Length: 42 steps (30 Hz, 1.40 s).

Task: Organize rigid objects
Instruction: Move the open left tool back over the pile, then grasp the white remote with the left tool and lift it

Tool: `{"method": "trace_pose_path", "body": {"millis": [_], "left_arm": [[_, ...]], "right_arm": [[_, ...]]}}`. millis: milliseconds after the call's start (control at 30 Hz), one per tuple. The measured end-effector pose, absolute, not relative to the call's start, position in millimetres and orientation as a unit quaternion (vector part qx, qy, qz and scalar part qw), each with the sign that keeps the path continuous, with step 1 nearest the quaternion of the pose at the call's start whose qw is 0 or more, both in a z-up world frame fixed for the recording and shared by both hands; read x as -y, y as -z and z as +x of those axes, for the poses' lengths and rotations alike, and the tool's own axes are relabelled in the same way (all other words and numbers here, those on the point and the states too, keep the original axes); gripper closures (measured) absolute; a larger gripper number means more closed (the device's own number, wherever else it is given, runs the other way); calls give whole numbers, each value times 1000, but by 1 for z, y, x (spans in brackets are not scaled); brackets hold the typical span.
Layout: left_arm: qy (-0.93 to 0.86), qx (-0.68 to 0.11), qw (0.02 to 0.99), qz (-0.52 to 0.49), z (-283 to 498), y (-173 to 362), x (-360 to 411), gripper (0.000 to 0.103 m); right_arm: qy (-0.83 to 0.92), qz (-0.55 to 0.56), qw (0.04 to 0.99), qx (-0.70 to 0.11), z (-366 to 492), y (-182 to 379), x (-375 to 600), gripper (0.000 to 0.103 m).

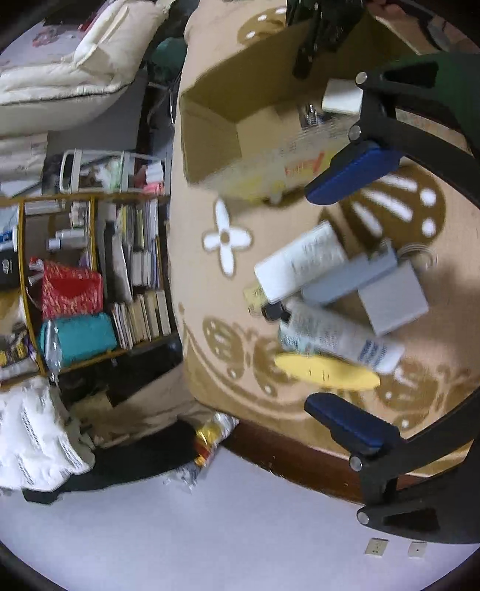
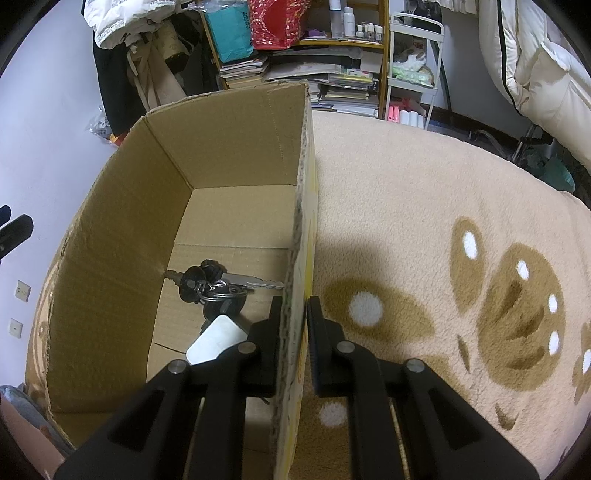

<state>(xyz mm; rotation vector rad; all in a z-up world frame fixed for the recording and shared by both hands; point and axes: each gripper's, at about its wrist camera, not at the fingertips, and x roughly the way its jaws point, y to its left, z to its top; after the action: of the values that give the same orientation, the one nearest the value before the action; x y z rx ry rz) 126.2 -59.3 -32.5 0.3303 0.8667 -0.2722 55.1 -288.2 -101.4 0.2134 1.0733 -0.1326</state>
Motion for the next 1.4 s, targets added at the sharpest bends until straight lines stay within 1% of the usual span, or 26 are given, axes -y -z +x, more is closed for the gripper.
{"method": "trace_pose_path", "body": {"millis": [233, 500, 1000, 1067, 1133, 1200, 1267, 1300, 1400], "left_arm": [[98, -444, 875, 165, 148, 61, 24, 2], [110, -466, 863, 164, 158, 101, 7, 2], [128, -498, 851, 103, 187, 138, -7, 3], [126, -502, 851, 93, 190, 139, -9, 20], [134, -511, 844, 92, 191, 143, -8, 24], [144, -506, 843, 109, 188, 145, -3, 31], [155, -514, 836, 114, 187, 149, 1, 46], [160, -519, 832, 113, 188, 151, 2, 50], [159, -518, 833, 110, 188, 153, 2, 51]], "right_arm": [[66, 98, 853, -509, 53, 101, 290, 90], [71, 90, 853, -508, 51, 100, 290, 90], [73, 89, 853, -509, 51, 100, 292, 90], [74, 88, 853, -509, 51, 100, 292, 91], [75, 87, 853, -508, 51, 100, 291, 90], [74, 88, 853, -509, 51, 101, 292, 90], [74, 87, 853, -509, 51, 101, 291, 91], [74, 87, 853, -509, 51, 101, 292, 90], [75, 88, 853, -509, 51, 101, 291, 90]]}}
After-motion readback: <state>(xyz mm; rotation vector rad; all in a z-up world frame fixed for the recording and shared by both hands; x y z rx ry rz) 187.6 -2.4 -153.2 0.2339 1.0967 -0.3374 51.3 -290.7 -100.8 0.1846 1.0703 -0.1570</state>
